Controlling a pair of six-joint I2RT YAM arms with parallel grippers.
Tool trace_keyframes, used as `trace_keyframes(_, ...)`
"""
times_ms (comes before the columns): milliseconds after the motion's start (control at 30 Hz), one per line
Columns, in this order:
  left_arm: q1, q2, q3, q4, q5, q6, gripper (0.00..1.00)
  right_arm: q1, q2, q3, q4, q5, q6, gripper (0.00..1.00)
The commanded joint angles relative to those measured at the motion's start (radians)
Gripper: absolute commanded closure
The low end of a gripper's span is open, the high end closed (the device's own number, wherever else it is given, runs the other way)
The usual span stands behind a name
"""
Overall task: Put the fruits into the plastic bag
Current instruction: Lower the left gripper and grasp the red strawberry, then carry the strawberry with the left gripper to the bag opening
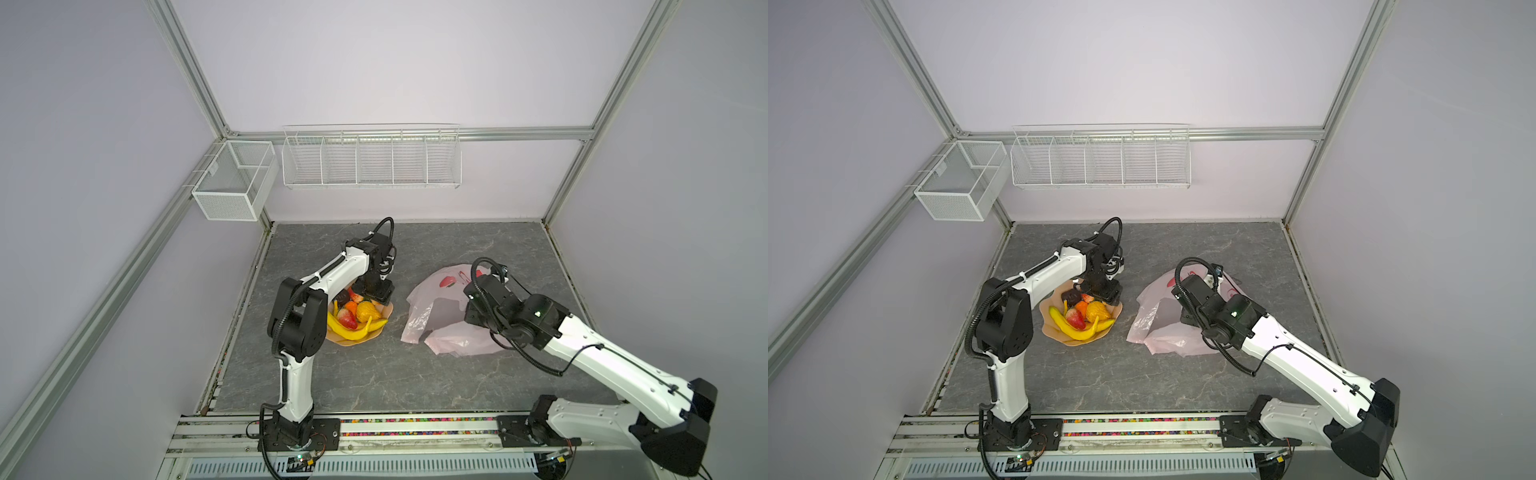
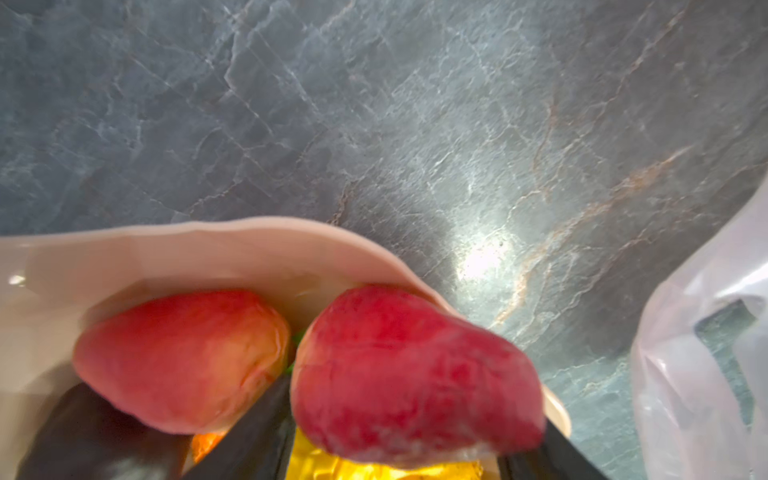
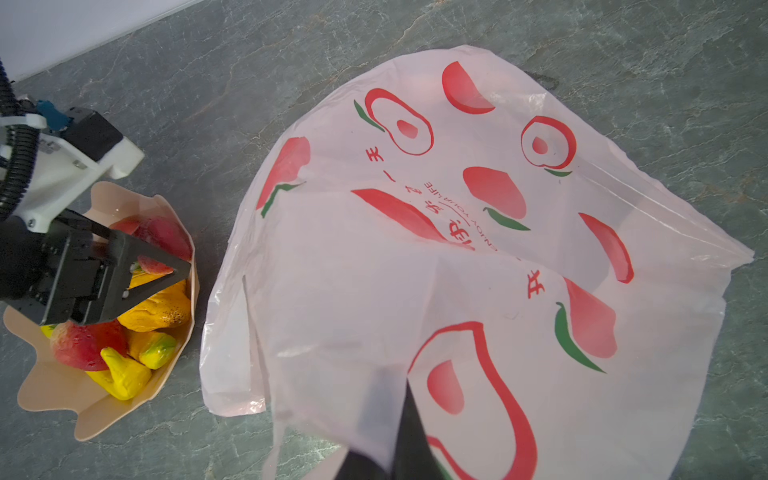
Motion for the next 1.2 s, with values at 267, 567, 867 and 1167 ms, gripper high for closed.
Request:
trace_keyframes(267, 0.0, -0.017, -0.048, 0.039, -0.001, 0.021, 0.36, -0.008, -0.02, -0.019, -0.009, 0.014, 0.011, 0.94)
trace_keyframes(567, 0.0, -0.033, -0.044, 0.056, -0.013, 0.017, 0.52, -0.008, -0.027, -0.022, -0.01, 0.015, 0.013, 0.94)
trace_keyframes(867, 0.002, -0.095, -0.048, 0.074, -0.015, -0.002, 0.65, -0.008, -0.028, -0.019, -0.008, 0.015, 0.01, 0.94)
trace_keyframes(1167, -0.01, -0.315, -0.089, 0.135, 0.02, -0.055, 0.69, -0.008, -0.022, -0.016, 0.0, 0.006, 0.008, 0.94)
